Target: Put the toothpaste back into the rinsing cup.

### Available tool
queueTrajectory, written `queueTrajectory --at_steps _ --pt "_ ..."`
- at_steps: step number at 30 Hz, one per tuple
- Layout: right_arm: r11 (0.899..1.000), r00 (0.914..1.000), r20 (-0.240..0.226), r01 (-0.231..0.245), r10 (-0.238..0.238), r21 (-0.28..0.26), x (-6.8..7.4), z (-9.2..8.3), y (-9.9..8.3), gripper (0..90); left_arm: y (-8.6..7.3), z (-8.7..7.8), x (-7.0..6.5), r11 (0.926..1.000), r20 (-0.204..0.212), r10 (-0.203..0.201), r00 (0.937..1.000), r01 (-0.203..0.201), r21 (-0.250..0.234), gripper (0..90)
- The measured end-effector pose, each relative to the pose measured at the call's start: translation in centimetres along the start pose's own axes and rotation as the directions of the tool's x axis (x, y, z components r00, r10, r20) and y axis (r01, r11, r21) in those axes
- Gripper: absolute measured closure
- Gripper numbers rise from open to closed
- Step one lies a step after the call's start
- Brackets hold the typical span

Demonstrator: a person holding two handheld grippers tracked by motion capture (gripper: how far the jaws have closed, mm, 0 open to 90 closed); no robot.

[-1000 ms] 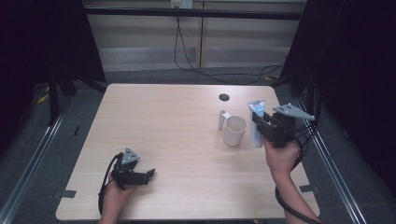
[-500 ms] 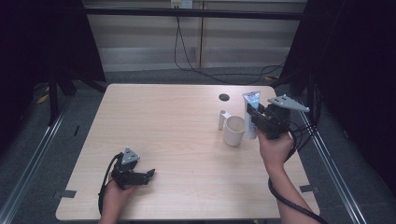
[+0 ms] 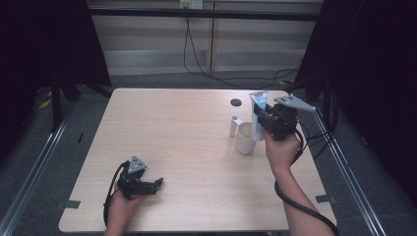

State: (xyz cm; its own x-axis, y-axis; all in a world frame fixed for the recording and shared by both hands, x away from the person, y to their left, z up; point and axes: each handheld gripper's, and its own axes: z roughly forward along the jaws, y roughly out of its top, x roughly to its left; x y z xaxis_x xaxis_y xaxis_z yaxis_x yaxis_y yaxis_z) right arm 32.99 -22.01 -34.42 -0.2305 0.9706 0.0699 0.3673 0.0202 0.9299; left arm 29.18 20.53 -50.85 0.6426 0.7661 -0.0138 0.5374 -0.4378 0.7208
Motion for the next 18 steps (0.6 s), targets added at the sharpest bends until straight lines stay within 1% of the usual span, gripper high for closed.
queueTrajectory --at_steps 3,6,9,13,15,18 --pt "1.000 1.0000 0.008 0.003 -0.003 -0.003 0.0 0.4 0.0 68.7 0.0 0.0 0.0 1.0000 0.000 0.001 1.0000 -0.001 0.000 14.5" --pt "1.000 0.9999 0.011 -0.006 0.006 -0.001 0.0 0.8 0.1 68.6 0.0 0.0 0.0 1.0000 0.000 0.001 1.0000 -0.001 0.000 14.5" --pt "1.000 0.9999 0.016 -0.001 0.001 0.001 0.1 1.3 0.1 68.5 0.0 0.0 0.0 1.0000 0.000 0.001 1.0000 -0.001 0.000 14.5" --pt "1.000 0.9998 0.020 -0.008 0.008 0.005 0.0 1.9 -0.2 68.5 0.0 0.0 0.0 1.0000 0.000 0.001 1.0000 -0.001 0.000 14.5" --pt "1.000 0.9996 0.028 -0.009 0.009 -0.002 -0.1 2.1 -0.3 68.5 0.0 0.0 0.0 1.0000 0.000 0.001 1.0000 -0.001 0.000 14.5" --pt "1.000 0.9993 0.030 -0.024 0.024 -0.006 -0.4 2.3 -0.5 68.4 0.0 0.0 0.0 1.0000 0.000 0.001 1.0000 -0.001 0.000 14.5"
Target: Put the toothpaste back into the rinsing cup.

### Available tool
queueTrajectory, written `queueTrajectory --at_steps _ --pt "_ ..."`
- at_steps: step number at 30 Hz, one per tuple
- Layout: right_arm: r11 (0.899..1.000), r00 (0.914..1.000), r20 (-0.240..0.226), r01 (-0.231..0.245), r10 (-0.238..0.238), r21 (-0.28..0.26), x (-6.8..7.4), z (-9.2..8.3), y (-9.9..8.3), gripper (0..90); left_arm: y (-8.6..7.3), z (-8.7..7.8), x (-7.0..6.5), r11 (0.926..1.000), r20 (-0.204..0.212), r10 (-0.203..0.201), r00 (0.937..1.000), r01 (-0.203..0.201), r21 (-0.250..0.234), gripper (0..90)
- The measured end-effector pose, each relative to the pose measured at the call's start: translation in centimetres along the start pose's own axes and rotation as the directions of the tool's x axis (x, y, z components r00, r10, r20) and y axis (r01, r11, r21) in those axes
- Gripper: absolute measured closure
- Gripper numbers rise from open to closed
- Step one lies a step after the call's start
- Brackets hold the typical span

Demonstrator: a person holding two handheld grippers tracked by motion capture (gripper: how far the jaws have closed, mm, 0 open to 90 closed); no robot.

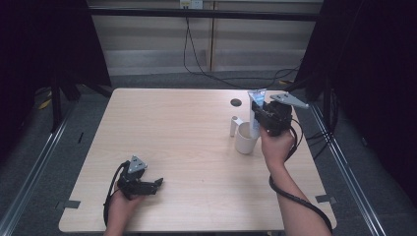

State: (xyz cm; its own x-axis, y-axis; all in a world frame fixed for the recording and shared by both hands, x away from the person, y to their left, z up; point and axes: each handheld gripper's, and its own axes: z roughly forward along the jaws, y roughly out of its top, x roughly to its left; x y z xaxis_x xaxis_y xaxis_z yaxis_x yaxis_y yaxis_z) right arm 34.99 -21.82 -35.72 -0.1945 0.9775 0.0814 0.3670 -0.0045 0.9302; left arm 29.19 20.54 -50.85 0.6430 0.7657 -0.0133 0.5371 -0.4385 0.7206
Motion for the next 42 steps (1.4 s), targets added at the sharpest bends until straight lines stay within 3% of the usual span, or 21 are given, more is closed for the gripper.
queueTrajectory --at_steps 7,11,25,42 --pt "1.000 0.9997 0.006 -0.022 0.022 0.002 -0.2 0.6 -0.2 68.3 0.0 0.0 0.0 1.0000 0.000 0.000 1.0000 0.000 0.000 14.5" --pt "1.000 0.9998 0.017 0.006 -0.006 0.008 0.1 1.0 -0.2 68.2 0.0 0.0 0.0 1.0000 0.000 0.000 1.0000 0.000 0.000 14.5" --pt "1.000 0.9992 0.037 -0.018 0.018 0.011 -0.1 1.9 -1.0 68.0 0.0 0.0 0.0 1.0000 0.000 0.000 1.0000 0.000 0.000 14.5" --pt "1.000 0.9991 0.042 -0.011 0.010 0.028 -0.1 2.4 -2.2 67.8 0.0 0.0 0.0 1.0000 0.000 0.000 1.0000 0.000 0.000 14.5"
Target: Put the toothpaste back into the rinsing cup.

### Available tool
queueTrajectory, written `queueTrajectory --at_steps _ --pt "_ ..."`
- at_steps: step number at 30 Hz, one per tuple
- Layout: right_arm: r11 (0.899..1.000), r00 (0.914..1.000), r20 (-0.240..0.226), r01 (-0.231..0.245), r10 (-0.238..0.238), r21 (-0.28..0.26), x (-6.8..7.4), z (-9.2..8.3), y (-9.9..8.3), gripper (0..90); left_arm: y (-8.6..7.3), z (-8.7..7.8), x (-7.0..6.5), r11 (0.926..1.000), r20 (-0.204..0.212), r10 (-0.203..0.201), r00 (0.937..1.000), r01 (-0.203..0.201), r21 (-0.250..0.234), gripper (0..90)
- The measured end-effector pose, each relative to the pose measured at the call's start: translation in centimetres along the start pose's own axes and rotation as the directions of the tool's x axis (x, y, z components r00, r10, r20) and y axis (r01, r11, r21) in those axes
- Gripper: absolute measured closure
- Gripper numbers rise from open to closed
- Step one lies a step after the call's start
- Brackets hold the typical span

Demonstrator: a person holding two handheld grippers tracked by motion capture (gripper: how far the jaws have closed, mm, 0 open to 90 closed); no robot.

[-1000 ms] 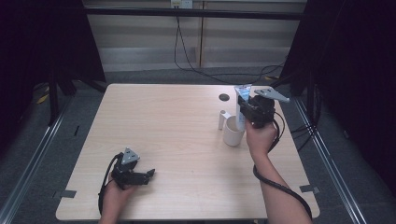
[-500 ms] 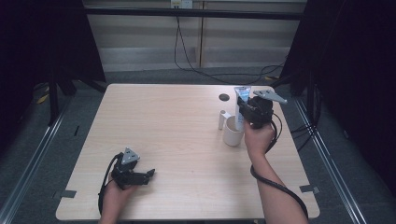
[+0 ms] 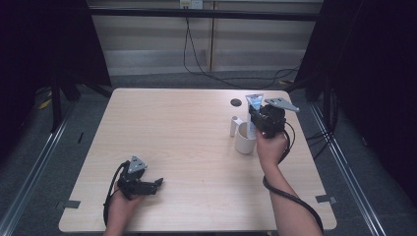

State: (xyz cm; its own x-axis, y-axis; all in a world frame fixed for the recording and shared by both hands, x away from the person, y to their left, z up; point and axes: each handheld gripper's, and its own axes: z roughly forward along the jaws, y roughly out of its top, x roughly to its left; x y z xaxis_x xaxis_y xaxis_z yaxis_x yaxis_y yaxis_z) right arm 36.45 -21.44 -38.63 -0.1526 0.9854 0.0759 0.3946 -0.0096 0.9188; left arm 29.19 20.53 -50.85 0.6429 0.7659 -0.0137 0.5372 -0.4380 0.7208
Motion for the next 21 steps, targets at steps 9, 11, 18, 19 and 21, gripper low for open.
queueTrajectory --at_steps 9,11,18,19,21 --pt "1.000 0.9999 -0.015 -0.005 0.006 0.009 -0.2 0.2 -0.6 67.5 0.0 0.0 0.0 1.0000 0.000 0.000 1.0000 0.000 0.000 14.5" --pt "1.000 0.9998 -0.017 -0.005 0.006 0.013 -0.1 0.2 -0.8 67.6 0.0 0.0 0.0 1.0000 0.000 0.001 1.0000 -0.001 0.000 14.5" --pt "1.000 0.9997 -0.022 -0.009 0.009 0.018 0.0 0.3 -1.3 67.4 0.0 0.0 0.0 1.0000 0.000 0.000 1.0000 0.000 0.000 14.4" --pt "1.000 0.9997 -0.022 -0.008 0.008 0.019 0.0 0.3 -1.3 67.4 0.0 0.0 0.0 1.0000 0.000 0.000 1.0000 0.000 0.000 14.5" --pt "1.000 0.9997 -0.023 -0.008 0.009 0.022 0.0 0.4 -1.5 67.4 0.0 0.0 0.0 1.0000 0.000 0.000 1.0000 0.000 0.000 14.5"
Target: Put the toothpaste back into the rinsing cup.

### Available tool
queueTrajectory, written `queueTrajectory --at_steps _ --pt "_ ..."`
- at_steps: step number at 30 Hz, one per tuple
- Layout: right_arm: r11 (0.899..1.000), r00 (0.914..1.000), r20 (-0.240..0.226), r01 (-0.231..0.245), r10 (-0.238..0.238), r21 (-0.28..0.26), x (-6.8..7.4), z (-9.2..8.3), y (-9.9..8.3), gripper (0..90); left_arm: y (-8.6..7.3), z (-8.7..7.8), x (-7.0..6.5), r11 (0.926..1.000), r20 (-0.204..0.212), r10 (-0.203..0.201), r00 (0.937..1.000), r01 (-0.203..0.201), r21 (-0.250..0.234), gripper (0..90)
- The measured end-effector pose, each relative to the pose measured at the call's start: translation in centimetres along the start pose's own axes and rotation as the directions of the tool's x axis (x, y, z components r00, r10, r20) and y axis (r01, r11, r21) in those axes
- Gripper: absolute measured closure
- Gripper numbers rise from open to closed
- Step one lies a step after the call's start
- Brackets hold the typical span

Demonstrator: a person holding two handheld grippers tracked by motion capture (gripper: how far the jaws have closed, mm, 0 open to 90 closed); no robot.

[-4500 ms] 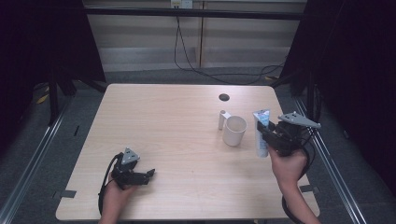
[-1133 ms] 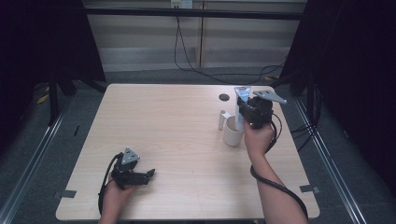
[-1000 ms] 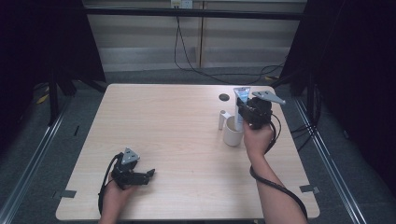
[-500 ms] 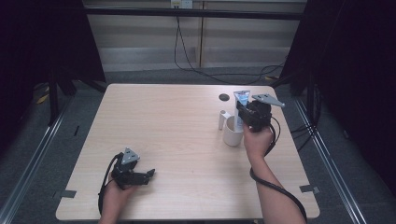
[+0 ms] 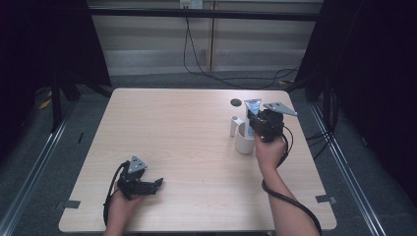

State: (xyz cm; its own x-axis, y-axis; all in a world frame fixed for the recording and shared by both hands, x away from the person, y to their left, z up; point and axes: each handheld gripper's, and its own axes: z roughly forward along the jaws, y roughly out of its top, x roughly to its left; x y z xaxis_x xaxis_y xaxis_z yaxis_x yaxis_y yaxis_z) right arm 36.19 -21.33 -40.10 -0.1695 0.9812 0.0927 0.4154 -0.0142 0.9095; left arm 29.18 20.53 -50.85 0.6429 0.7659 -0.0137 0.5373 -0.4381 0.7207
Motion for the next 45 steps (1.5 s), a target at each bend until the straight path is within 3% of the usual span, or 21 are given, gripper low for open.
queueTrajectory --at_steps 45 --pt "0.998 0.9999 -0.016 0.003 -0.002 0.059 0.1 0.5 -2.6 66.5 0.0 0.0 0.0 1.0000 -0.001 0.001 1.0000 -0.001 0.000 14.5"
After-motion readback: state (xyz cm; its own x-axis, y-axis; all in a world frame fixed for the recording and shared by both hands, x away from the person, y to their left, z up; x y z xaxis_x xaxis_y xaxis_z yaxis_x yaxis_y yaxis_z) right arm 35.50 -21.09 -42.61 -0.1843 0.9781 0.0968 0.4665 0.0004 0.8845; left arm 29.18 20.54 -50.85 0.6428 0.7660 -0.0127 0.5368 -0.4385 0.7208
